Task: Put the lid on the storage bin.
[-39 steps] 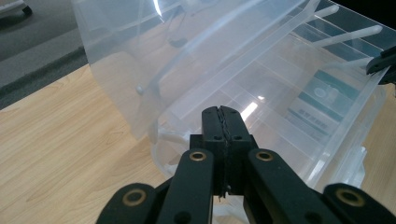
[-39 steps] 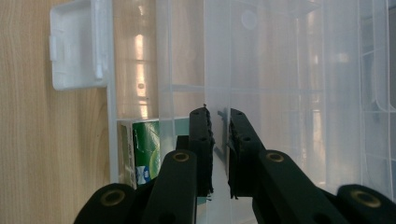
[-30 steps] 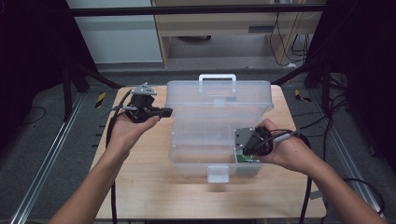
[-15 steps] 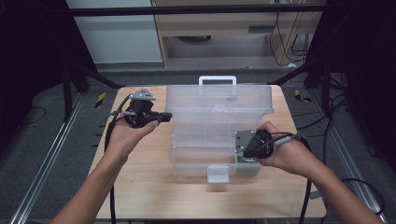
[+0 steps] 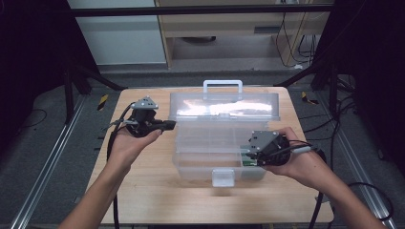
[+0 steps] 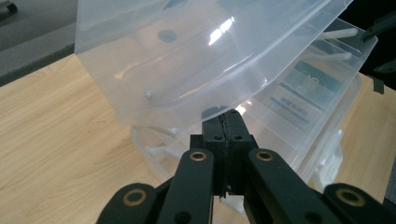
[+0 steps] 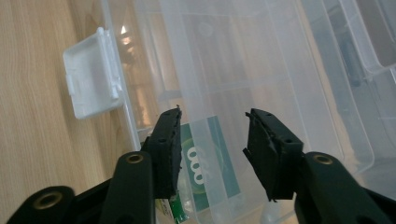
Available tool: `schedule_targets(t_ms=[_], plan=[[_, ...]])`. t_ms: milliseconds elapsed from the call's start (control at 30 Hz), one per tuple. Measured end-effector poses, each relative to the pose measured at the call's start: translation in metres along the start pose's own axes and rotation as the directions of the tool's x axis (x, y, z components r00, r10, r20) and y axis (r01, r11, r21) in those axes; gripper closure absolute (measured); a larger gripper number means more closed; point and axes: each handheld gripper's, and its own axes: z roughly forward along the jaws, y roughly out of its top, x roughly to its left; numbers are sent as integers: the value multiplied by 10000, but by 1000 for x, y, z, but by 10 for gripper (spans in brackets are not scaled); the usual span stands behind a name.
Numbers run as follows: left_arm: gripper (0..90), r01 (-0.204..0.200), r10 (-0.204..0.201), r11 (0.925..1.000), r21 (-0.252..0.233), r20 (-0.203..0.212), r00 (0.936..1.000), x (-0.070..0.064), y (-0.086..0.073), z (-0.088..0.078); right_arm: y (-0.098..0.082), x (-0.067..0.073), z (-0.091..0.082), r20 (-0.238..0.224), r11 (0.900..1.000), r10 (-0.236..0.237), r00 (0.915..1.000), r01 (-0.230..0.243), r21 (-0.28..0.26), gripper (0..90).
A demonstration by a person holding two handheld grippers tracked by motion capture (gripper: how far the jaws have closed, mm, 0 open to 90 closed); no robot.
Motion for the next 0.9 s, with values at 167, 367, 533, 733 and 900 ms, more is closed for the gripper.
schedule_targets(t_ms=[167,367,533,733,900], plan=[[900,-30,30,10000,58,99,9999,-3,-7,1,-6,1,-4,209,9988,473,9987,-471,-122,465],[900,-84,83,9999,84,118,9999,-6,-12,2,-15,3,-10,330,9948,955,9949,-942,-381,389],[900,-114,114,9999,58,93,9999,-8,-14,2,-24,8,-16,529,9915,1273,9905,-1255,-353,301],[900,-160,158,9998,127,144,9998,-10,-19,4,-35,12,-23,683,9836,1792,9814,-1775,-311,211],[900,-190,188,9997,139,146,9997,-12,-22,4,-44,14,-25,790,9758,2188,9726,-2178,-212,155]])
